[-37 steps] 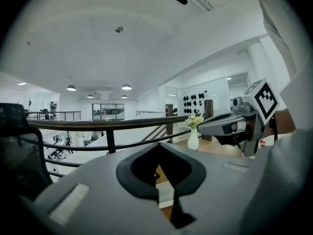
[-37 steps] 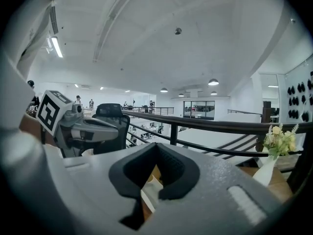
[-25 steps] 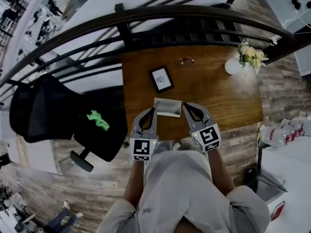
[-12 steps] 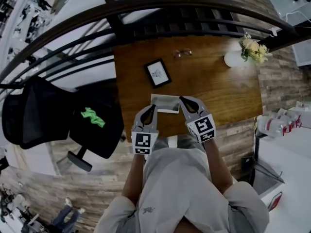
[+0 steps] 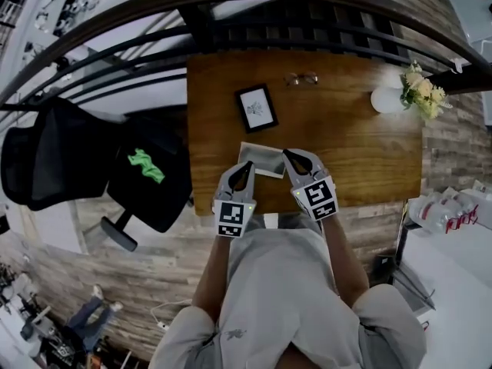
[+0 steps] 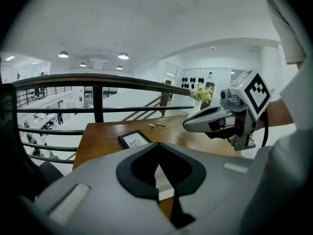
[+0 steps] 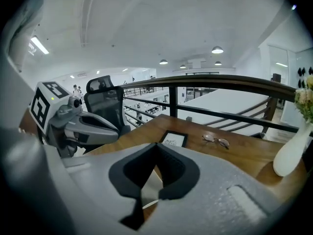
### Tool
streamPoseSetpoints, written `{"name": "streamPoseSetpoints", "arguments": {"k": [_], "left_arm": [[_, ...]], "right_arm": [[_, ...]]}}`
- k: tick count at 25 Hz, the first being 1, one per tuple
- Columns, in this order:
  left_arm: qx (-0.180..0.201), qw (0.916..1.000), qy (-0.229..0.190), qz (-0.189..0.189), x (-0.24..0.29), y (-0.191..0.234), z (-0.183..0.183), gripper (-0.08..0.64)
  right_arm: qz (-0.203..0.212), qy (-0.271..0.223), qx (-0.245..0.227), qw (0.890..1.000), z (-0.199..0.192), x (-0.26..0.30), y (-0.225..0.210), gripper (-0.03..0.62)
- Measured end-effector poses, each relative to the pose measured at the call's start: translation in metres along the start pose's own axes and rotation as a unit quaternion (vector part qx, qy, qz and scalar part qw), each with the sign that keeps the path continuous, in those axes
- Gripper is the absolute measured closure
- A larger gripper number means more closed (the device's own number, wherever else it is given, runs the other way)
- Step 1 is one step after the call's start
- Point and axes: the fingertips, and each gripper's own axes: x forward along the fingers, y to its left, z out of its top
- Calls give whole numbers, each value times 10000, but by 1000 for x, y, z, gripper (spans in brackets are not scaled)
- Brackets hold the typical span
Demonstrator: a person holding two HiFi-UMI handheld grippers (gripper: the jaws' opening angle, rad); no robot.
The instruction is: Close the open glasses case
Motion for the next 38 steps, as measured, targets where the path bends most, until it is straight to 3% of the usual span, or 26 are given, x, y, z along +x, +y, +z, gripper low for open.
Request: {"name": "streamPoseSetpoints", "arguments": {"k": [24, 38], "left_arm": [[-407, 9964, 725, 154, 69, -20, -55, 540], [-666, 9921, 1053, 159, 100, -17, -77, 540]], "right_arm": [[759, 599, -267, 9950, -46, 49, -21, 589], [994, 944, -333, 9900, -66, 72, -23, 589]]}}
